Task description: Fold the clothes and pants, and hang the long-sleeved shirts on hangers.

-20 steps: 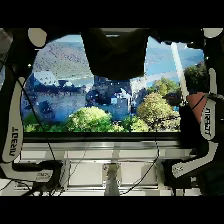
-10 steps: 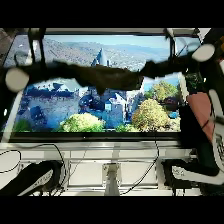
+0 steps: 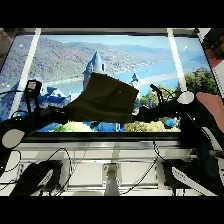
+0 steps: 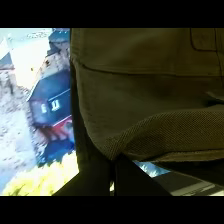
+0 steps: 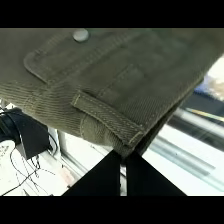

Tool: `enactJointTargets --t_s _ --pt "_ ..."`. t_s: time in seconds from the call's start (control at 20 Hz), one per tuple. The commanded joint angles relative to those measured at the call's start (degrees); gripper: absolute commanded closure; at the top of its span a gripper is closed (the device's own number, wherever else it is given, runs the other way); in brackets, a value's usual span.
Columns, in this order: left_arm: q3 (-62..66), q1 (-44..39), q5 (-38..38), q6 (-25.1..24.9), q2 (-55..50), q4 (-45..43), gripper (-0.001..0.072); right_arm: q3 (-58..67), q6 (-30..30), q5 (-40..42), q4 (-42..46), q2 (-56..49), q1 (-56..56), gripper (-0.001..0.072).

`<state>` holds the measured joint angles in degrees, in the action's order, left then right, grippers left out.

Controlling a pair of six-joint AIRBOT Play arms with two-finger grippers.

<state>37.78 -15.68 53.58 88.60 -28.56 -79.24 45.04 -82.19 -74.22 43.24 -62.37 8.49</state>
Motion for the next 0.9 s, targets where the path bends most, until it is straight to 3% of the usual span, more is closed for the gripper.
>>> enactJointTargets --t_s 0.0,0.15,0.25,0.35,0.5,0.65,0.85 --pt "-1.73 0.0 -4.09 0.57 1.09 3.06 0.0701 -1.86 -2.19 2.43 -0.79 0.92 0.17 0.0687" --pt "-1.42 0.0 -21.57 0.55 -4.44 5.25 0.0702 -0.17 -2.97 11.91 -1.16 0.48 0.04 0.0688" --pt "1.36 -0.04 -29.35 0.52 -12.11 7.1 0.0701 2.54 -4.0 18.08 -0.92 -1.38 0.04 0.0688" --pt "6.97 -0.31 -33.03 0.48 -22.21 7.96 0.0701 5.62 -5.14 24.63 -0.81 -4.31 0.07 0.0688" --pt "17.46 -3.1 -39.08 -3.93 -36.52 7.96 0.07 7.34 -8.7 35.58 -0.68 -9.73 0.11 0.0688" --pt "26.14 -4.63 -45.88 -4.17 -48.46 7.96 0.0702 7.34 -10.88 44.48 -0.92 -15.45 0.07 0.0687" --pt "32.57 -4.57 -49.22 -4.2 -59.32 7.93 0.0701 7.34 -11.69 53.68 -4.46 -21.22 0.13 0.0687"
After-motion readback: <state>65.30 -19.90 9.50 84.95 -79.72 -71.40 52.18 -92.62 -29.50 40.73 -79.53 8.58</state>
